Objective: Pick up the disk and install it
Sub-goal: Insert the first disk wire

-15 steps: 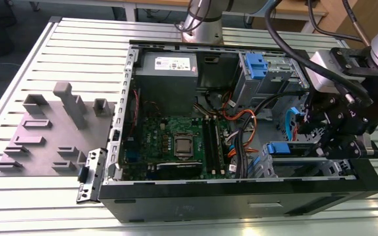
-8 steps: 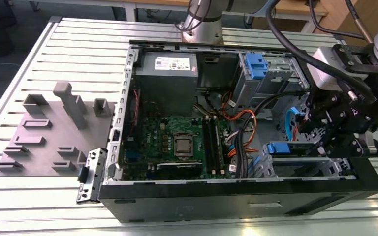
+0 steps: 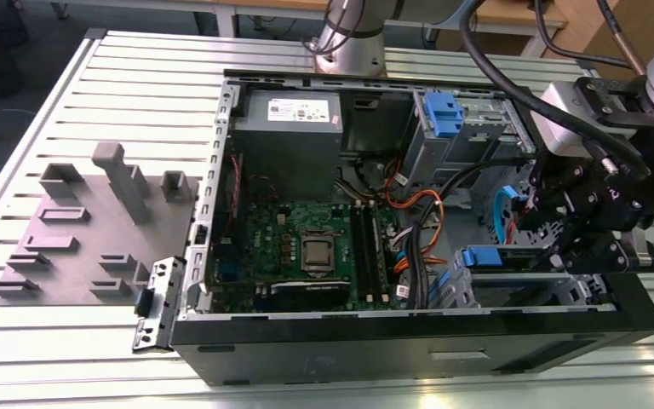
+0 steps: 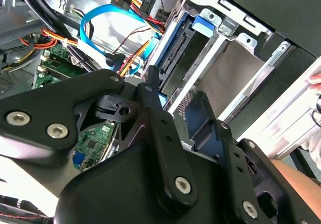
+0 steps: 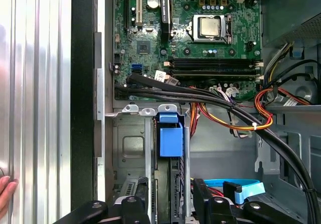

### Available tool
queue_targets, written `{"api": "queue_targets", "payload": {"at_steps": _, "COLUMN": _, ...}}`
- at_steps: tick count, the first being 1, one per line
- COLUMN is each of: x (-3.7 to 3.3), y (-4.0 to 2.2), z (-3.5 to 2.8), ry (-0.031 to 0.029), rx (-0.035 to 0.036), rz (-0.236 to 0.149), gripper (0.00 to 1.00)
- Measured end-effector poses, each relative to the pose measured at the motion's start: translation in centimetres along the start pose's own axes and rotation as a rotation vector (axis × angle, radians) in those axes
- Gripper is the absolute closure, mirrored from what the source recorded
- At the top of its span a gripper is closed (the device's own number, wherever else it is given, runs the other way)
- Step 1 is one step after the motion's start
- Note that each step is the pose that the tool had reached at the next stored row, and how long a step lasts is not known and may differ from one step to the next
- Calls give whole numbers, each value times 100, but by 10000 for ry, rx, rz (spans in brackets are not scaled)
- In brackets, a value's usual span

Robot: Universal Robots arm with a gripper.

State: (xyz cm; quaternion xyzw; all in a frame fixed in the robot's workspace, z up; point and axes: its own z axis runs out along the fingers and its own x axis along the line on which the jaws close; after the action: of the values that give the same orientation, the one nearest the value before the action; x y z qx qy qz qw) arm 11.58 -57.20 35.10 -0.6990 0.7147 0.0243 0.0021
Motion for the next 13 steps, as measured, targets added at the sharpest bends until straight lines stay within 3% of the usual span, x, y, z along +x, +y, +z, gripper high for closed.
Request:
{"api": "queue_targets", "payload": {"at_steps": 6, "x": 0, "y": 0, "z": -3, "ry": -4, "rx": 1, "rz": 0, "gripper": 52}}
{"api": "queue_targets", "payload": {"at_steps": 13, "x": -2, "y": 2, "z": -52, "ry": -8, "rx": 0, "rz": 0, "gripper": 52}}
